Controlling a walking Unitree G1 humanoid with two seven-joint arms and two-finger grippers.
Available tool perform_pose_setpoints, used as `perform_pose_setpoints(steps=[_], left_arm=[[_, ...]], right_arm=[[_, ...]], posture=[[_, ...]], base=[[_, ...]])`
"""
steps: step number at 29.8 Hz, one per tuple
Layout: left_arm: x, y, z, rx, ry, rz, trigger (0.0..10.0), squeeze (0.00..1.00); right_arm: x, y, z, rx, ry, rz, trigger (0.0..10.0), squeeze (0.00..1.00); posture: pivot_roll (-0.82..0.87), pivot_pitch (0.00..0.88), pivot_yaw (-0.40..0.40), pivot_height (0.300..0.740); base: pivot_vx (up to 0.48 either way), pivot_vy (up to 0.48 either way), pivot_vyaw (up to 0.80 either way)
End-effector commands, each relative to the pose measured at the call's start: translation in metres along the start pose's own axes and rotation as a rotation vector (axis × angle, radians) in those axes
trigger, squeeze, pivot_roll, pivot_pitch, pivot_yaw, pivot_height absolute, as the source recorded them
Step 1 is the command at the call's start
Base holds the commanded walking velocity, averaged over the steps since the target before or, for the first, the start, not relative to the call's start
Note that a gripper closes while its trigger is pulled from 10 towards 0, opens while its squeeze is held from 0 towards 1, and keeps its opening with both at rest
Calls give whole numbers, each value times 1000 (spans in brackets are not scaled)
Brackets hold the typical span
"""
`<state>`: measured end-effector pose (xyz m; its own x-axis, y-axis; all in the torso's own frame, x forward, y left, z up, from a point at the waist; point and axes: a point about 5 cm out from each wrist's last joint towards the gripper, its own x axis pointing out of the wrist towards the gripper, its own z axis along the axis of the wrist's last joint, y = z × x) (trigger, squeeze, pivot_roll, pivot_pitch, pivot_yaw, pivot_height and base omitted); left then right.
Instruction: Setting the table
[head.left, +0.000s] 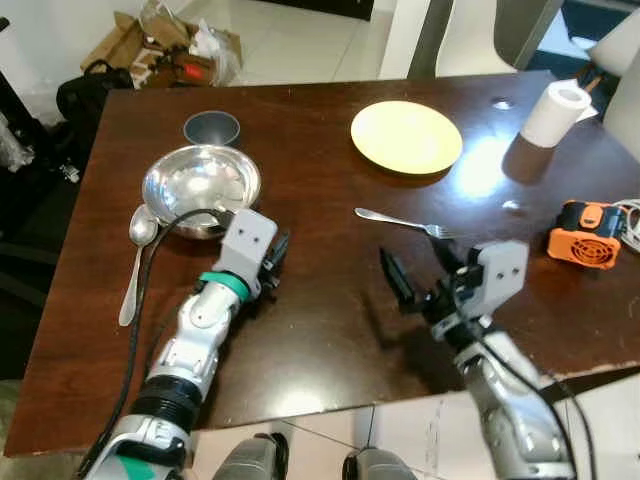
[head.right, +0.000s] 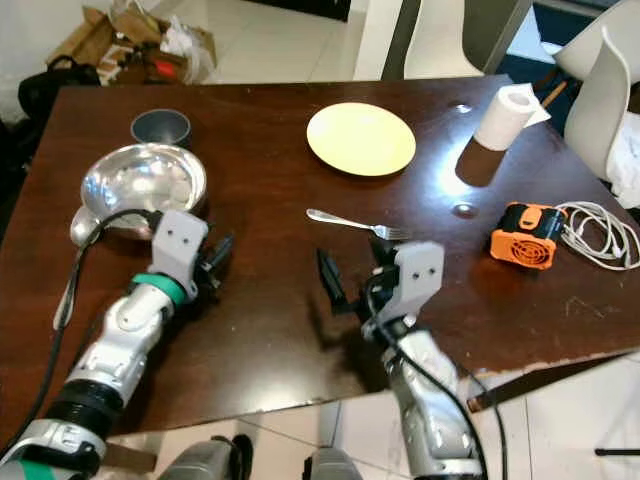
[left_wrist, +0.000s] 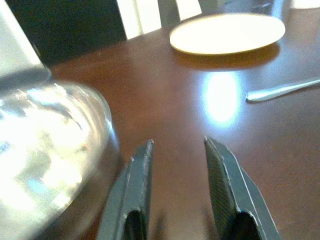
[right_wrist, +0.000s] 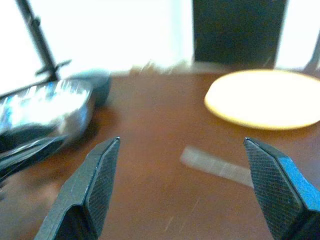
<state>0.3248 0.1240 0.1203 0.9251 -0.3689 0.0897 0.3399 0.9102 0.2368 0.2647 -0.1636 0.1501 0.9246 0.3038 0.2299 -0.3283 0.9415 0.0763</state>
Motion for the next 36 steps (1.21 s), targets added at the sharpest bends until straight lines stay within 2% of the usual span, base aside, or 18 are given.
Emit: perform_pose_setpoints(steps=[1,2,4,6,10,11,12,13,14,15,16,18,22,23,25,28,33,36], left_arm=[[0,1,10,16,-32,-26,10000,0],[0,2,16,32,-53,-38,10000,0],[7,13,45,128,-122,-70,10000,0],[14,24,61,185,-142,-68,10000,0],[20,33,68,210,-142,-54,10000,0],[31,53,75,269,-100,-22,10000,0],[31,53,75,269,-100,-22,10000,0],[39,70,81,318,-64,13,10000,0],[39,70,81,318,-64,13,10000,0],[45,87,85,322,-11,55,10000,0],[45,87,85,322,-11,55,10000,0],[54,105,92,325,43,127,10000,0],[60,109,94,287,77,167,10000,0],[65,109,96,229,94,178,10000,0],[65,109,96,229,94,178,10000,0],[69,109,96,185,112,167,10000,0],[69,114,92,162,139,168,10000,0],[68,115,89,183,155,150,10000,0]], right_arm=[[3,-3,11,-2,-34,-14,10000,0],[5,-3,16,-9,-49,-16,10000,0],[12,-6,35,-25,-110,-29,10000,0],[15,-6,46,-21,-141,-38,10000,0],[16,-6,51,-14,-160,-47,10000,0],[19,-6,55,5,-186,-66,10000,0],[19,-6,55,5,-186,-66,10000,0],[21,-6,58,20,-202,-78,10000,0],[21,-6,58,20,-202,-78,10000,0],[23,-5,61,30,-214,-92,10000,0],[23,-5,61,30,-214,-92,10000,0],[27,-1,63,38,-226,-104,10000,0],[28,4,64,43,-231,-112,10000,0],[26,9,64,43,-228,-123,10000,0],[26,9,64,43,-228,-123,10000,0],[18,11,61,44,-215,-152,10000,0],[14,11,59,46,-202,-171,10000,0],[13,11,60,41,-199,-175,10000,0]], posture=[[-24,0,35,740],[-24,0,35,740],[-12,0,37,740],[-3,0,38,740],[-3,0,38,740],[-3,0,49,740],[-3,0,49,740],[-3,0,52,740],[-3,0,52,740],[-12,0,69,740],[-12,0,69,740],[-14,0,103,740],[-28,2,125,740],[-44,16,147,740],[-44,16,147,740],[-38,27,152,740],[-25,49,155,740],[-15,50,153,740]], base=[[0,0,0],[0,0,0],[0,0,0],[0,0,0],[0,0,0],[0,0,0],[0,0,0],[0,0,0],[0,0,0],[0,0,0],[0,0,0],[0,0,0],[0,0,0],[0,0,0],[0,0,0],[0,0,0],[0,0,0],[0,0,0]])
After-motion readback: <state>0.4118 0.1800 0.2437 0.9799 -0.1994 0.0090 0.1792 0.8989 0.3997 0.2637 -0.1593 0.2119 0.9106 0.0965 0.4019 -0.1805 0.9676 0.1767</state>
